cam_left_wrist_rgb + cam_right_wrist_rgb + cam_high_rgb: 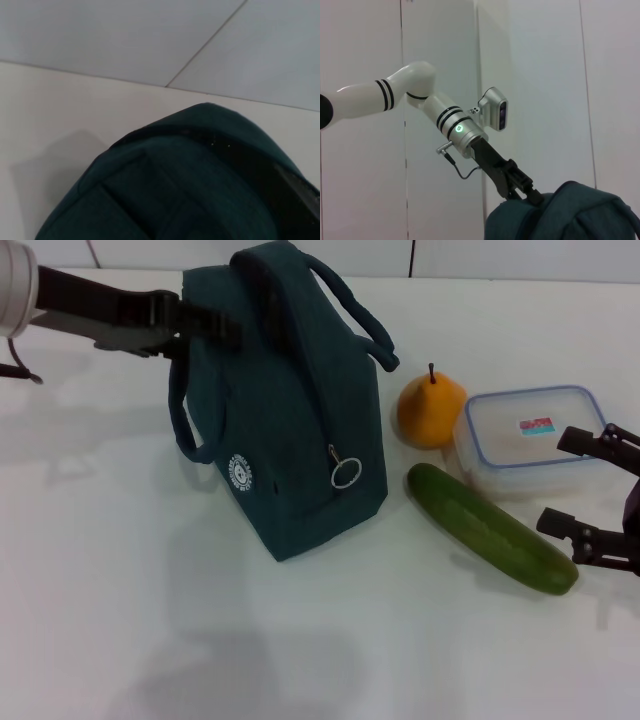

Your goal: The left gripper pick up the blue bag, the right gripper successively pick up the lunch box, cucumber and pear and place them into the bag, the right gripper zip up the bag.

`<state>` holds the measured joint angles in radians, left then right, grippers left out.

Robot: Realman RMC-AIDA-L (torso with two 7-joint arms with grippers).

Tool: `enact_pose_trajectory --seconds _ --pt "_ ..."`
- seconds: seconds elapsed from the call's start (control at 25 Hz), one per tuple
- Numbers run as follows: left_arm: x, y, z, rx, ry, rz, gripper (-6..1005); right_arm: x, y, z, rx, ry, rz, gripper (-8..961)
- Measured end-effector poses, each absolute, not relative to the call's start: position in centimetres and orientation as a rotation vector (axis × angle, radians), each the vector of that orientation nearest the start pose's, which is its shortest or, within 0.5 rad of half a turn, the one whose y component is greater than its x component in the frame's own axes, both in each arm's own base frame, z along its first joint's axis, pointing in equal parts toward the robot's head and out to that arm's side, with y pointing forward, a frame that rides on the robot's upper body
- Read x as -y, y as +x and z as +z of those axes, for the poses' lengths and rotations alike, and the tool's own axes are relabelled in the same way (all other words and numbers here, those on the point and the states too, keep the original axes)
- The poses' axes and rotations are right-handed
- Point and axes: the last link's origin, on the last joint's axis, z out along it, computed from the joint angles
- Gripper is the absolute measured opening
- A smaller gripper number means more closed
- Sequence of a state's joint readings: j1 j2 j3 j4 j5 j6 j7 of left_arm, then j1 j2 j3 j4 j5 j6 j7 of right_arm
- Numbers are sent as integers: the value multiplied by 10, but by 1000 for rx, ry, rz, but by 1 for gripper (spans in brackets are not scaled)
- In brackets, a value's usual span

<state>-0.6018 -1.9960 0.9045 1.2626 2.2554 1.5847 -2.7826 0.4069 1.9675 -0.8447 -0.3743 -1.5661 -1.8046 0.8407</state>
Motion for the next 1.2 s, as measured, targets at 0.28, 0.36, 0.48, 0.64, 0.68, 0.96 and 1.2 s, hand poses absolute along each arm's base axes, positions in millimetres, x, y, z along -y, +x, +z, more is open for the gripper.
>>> enact_pose_trajectory --seconds 0.28,0.36,0.48,0.64,0.68,0.96,1.2 --pt "-377 -201 86 1615 -2268 -303 858 -277 278 24 -136 -2574 1110 871" --pt "-376 -201 82 1584 -2305 -263 856 -277 278 24 -135 -2574 1110 871" --pt "-373 -199 74 1539 -2363 -198 743 -278 278 26 -136 -2576 1109 871" --pt "-372 -197 69 1501 -2399 -185 581 -278 278 29 -151 -2583 1109 871" --pt "-371 -197 69 1497 -2402 -184 532 -279 278 29 -157 -2584 1109 870" --pt "-371 -198 69 1494 -2401 -189 220 -280 279 30 -188 -2573 1110 870" --pt "-371 -198 73 1461 -2410 -206 66 -294 289 38 -376 -2448 1100 870"
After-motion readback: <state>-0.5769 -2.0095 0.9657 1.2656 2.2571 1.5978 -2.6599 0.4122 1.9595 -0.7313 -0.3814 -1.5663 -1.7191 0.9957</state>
